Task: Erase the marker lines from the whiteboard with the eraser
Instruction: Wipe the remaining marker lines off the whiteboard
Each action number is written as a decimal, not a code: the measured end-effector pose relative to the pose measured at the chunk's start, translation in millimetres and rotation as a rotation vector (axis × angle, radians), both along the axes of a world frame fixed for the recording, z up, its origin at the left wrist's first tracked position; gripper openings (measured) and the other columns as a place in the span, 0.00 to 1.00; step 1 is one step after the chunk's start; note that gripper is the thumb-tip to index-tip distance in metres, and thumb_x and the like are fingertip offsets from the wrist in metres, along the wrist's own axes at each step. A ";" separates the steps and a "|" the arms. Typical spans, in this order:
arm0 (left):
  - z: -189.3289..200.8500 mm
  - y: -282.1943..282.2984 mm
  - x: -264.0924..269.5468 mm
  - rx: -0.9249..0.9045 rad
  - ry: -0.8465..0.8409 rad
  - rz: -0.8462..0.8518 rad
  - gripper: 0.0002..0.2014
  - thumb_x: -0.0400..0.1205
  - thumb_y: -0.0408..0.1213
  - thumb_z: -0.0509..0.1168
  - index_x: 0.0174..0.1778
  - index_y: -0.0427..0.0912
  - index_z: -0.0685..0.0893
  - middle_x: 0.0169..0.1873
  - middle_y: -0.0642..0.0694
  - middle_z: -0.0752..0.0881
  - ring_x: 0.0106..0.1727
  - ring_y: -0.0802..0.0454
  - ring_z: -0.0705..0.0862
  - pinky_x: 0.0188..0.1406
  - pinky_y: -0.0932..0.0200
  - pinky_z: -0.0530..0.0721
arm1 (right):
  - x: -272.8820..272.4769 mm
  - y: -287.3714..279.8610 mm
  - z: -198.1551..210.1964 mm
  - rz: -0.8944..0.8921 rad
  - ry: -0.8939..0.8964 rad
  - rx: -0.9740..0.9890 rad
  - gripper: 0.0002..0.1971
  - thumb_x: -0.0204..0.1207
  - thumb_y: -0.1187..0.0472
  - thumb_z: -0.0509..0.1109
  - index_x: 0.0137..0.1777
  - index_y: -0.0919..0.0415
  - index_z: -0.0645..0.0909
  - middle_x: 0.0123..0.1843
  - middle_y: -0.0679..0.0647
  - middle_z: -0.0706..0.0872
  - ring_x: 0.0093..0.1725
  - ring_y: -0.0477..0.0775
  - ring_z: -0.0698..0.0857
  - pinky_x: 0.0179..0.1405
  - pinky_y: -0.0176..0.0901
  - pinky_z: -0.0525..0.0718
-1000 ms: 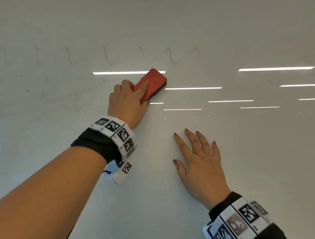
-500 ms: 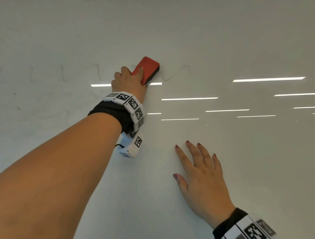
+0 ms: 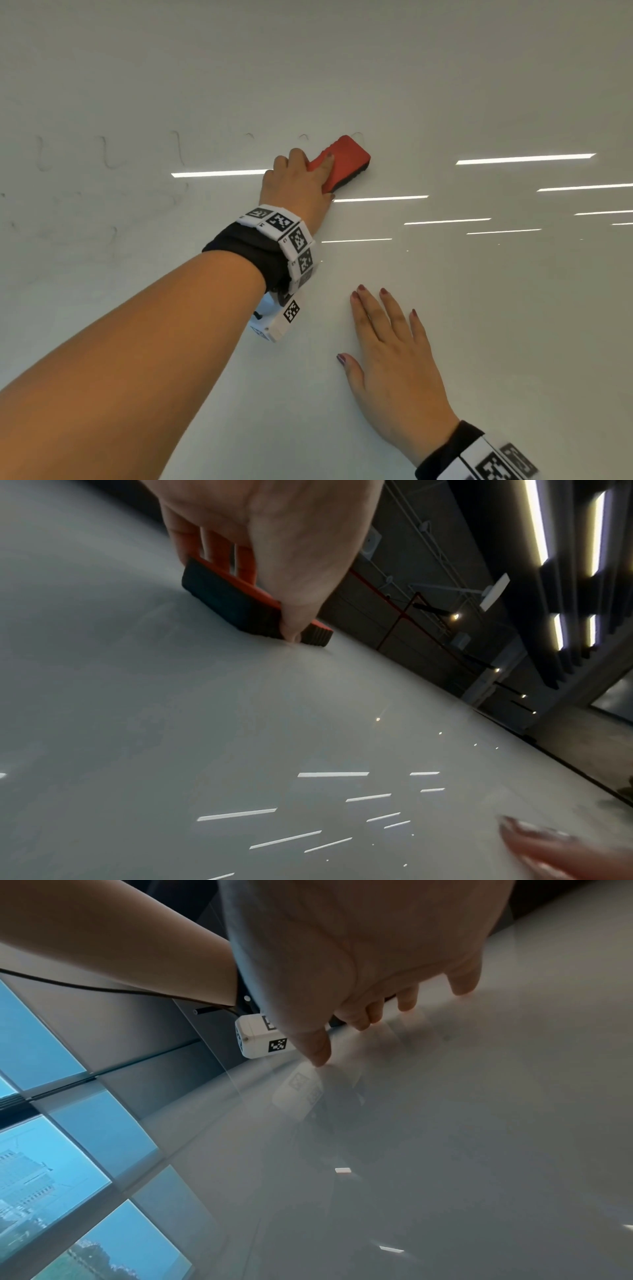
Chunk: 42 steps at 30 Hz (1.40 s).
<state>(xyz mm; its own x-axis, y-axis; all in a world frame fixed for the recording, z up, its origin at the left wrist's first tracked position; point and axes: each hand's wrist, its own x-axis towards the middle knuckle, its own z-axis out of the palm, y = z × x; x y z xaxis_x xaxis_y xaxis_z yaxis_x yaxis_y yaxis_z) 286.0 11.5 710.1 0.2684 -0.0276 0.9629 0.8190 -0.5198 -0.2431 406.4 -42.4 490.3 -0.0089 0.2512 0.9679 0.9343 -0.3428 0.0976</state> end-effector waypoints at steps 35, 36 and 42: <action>40.4 -30.8 52.7 -0.063 -0.051 0.004 0.28 0.83 0.48 0.57 0.80 0.53 0.60 0.64 0.38 0.69 0.61 0.38 0.70 0.51 0.51 0.68 | 32.4 -11.4 17.9 -0.040 -0.028 0.150 0.36 0.70 0.43 0.63 0.77 0.59 0.69 0.76 0.52 0.74 0.72 0.59 0.76 0.67 0.55 0.73; 32.0 -31.6 56.8 -0.041 -0.029 0.002 0.28 0.83 0.48 0.57 0.80 0.53 0.60 0.64 0.38 0.69 0.61 0.39 0.70 0.50 0.52 0.67 | 32.0 -11.1 17.5 -0.045 -0.029 0.152 0.36 0.70 0.43 0.63 0.77 0.59 0.69 0.76 0.52 0.75 0.72 0.59 0.76 0.67 0.56 0.73; 9.3 -17.6 26.6 -0.004 0.004 0.025 0.28 0.83 0.49 0.57 0.80 0.53 0.59 0.62 0.38 0.70 0.59 0.38 0.71 0.53 0.49 0.71 | 31.0 -9.1 12.7 -0.036 -0.018 0.163 0.34 0.73 0.44 0.59 0.78 0.59 0.68 0.77 0.53 0.72 0.74 0.60 0.72 0.68 0.57 0.72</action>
<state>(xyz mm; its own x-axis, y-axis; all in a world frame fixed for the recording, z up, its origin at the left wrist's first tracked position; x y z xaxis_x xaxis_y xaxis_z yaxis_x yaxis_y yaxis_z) 312.6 -6.1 719.4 0.2729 -0.0166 0.9619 0.8307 -0.5003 -0.2443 437.5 -51.5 503.0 -0.0205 0.0911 0.9956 0.9196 -0.3890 0.0545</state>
